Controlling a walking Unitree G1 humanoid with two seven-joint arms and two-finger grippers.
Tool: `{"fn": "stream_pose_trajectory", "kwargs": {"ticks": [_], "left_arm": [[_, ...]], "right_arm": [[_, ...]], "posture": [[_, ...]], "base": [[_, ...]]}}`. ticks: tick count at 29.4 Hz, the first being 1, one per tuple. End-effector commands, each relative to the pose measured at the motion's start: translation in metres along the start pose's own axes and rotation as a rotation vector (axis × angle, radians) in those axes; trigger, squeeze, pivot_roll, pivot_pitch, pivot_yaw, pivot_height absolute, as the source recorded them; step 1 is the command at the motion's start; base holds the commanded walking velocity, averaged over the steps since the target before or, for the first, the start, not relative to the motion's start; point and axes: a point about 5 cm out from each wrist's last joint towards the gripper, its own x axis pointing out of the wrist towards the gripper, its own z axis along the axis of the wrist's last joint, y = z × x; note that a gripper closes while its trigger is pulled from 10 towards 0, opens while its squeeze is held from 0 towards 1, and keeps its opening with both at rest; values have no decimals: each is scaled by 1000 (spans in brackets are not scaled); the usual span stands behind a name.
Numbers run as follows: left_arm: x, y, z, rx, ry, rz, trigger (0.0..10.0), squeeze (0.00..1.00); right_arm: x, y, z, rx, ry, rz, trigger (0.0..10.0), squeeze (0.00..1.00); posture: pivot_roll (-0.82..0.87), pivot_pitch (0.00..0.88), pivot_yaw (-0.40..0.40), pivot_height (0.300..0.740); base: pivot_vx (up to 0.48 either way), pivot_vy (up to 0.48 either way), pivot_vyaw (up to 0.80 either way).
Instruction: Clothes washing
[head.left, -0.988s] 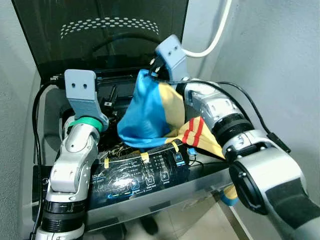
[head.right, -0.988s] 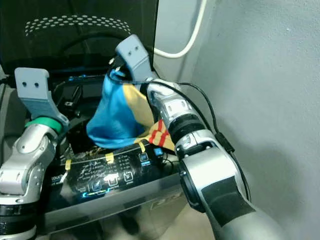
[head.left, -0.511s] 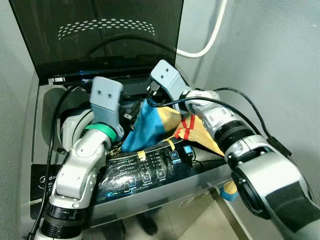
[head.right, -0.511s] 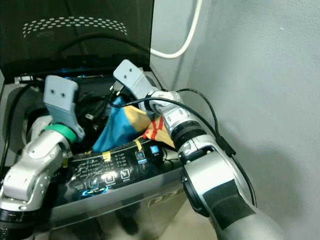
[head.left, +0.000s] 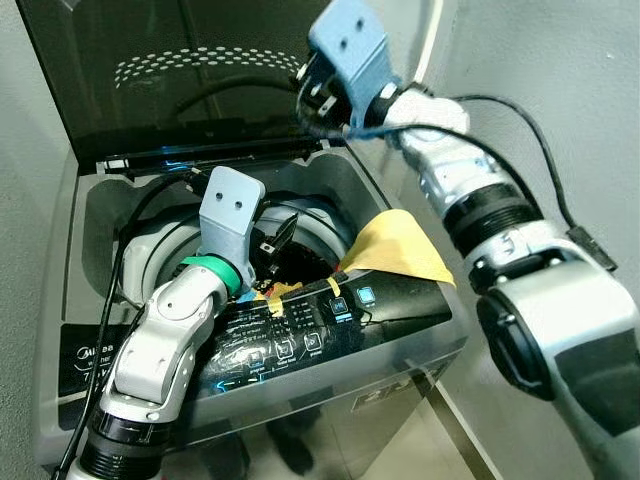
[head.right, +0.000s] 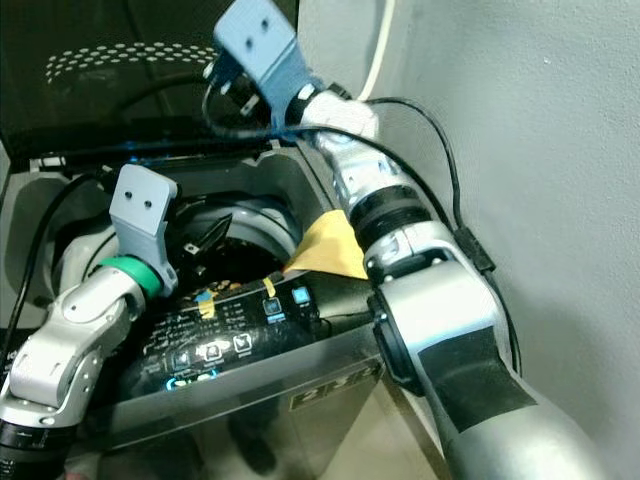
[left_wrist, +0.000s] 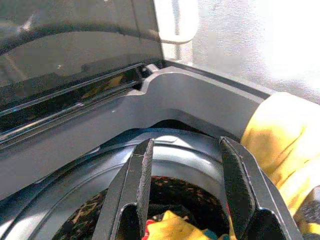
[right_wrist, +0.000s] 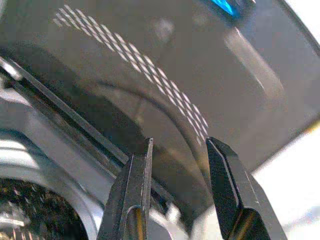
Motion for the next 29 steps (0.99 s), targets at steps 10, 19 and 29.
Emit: {"fn": "stream_pose_trajectory", "kwargs": {"ticks": [10,19,29], "left_arm": [[-12,21,-8,42,76,109,10000,0],[-12,37,-1,20,43,181,10000,0],[-13,28,-5,25,66,131,10000,0]], "right_arm": [[-58,-7,-110,210,309,-108,10000,1000],[-91,13,-143,495,262,-72,10000,1000],[-117,-3,-137,245,421,140,10000,1000]], "posture": [[156,26,24,740],[153,35,39,740],[150,39,40,740]], "base": [[0,0,0],[0,0,0],[0,0,0]]}}
